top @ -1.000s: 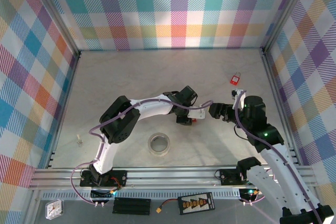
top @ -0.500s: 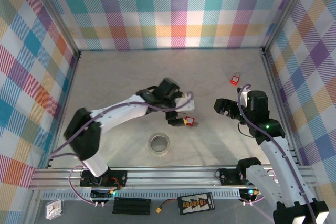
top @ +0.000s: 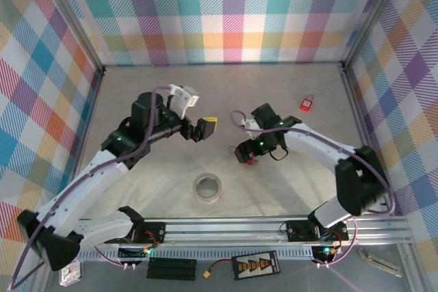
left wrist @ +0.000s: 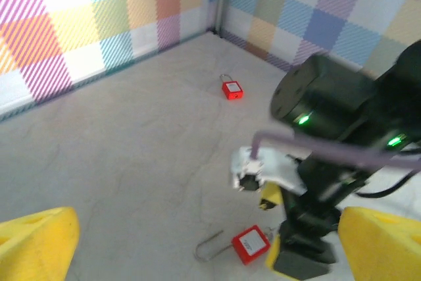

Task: Unlock with the key

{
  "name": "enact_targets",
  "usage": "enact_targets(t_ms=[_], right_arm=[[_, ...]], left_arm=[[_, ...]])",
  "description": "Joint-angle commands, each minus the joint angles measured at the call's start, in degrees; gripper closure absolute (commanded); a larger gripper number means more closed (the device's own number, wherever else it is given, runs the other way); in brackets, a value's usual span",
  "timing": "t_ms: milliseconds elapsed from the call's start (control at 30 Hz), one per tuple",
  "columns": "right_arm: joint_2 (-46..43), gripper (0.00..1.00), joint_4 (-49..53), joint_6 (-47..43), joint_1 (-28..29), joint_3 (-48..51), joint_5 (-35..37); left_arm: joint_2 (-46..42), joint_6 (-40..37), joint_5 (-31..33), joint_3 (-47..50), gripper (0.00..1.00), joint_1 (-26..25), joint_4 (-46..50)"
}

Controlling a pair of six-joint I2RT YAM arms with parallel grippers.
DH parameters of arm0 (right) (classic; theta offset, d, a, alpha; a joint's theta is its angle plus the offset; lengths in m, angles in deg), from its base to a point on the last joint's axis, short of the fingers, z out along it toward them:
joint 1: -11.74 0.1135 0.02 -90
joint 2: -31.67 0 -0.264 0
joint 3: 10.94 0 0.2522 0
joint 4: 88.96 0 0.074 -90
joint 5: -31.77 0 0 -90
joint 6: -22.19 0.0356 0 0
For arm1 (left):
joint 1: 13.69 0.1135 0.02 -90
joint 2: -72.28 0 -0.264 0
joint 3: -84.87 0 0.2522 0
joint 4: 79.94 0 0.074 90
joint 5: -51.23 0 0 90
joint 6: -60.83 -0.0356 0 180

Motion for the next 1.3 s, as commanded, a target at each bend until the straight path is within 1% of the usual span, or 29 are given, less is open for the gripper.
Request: enact_targets(t_ms=[0,100,200,267,333,400,567,767,867,933,1000,1033,1167,1267], right_arm=[[3.8,0.11,3.06,-10.43,0.9,-2.29,6.56],[6.12,0.11,2.92,-13.99,1.56,-3.53,8.13],[7.63,0.13,3.55,-16.86,2.07,-4.67,6.06],[8.37,0.13,3.2,-17.69,2.45,-4.86,5.74],[9.51,0.14,2.96,-17.49,2.54,-5.38,5.92],[10.96,0.16,3.17,-17.31,2.72,-6.29,6.14],[13.46,0.19,3.18,-16.57,3.32,-7.58,7.53],[16.23,0.28,4.66,-14.56,3.28,-9.5,9.33],[17.66,0.37,5.91,-12.03,3.25,-10.68,11.04],[18.51,0.45,6.77,-10.26,3.25,-11.52,11.2],[19.4,0.56,7.33,-7.5,3.17,-12.44,12.08],[19.91,0.6,7.78,-6.14,3.08,-12.97,12.25],[23.37,0.7,11.69,4.59,0.99,-17.06,12.47],[25.28,0.72,13.42,14.9,-2.24,-19.44,12.27]], left_arm=[[-4.75,8.02,5.63,-1.01,0.0,-0.17,11.26],[-10.67,9.76,10.99,0.32,0.0,-0.15,14.73],[-14.93,9.96,12.78,0.99,0.0,-0.16,16.71],[-16.2,10.11,14.6,0.68,0.0,-0.15,18.34],[-16.35,10.26,15.94,-0.27,0.0,-0.15,20.22],[-15.83,10.42,16.22,-1.65,0.0,-0.15,22.36],[-15.97,10.02,17.95,-3.55,0.0,-0.15,24.84],[-16.94,9.19,19.13,-4.08,0.0,-0.2,25.4],[-16.95,8.79,20.06,-4.78,0.0,-0.15,26.72],[-17.02,8.7,20.41,-5.24,0.0,-0.15,27.32],[-17.28,8.51,20.65,-5.59,0.0,-0.15,27.89],[-17.43,8.47,20.87,-5.68,0.0,-0.17,28.11],[-18.05,8.51,20.73,-6.03,0.0,-0.17,28.57],[-17.97,9.34,20.69,-5.86,0.0,-0.2,28.81]])
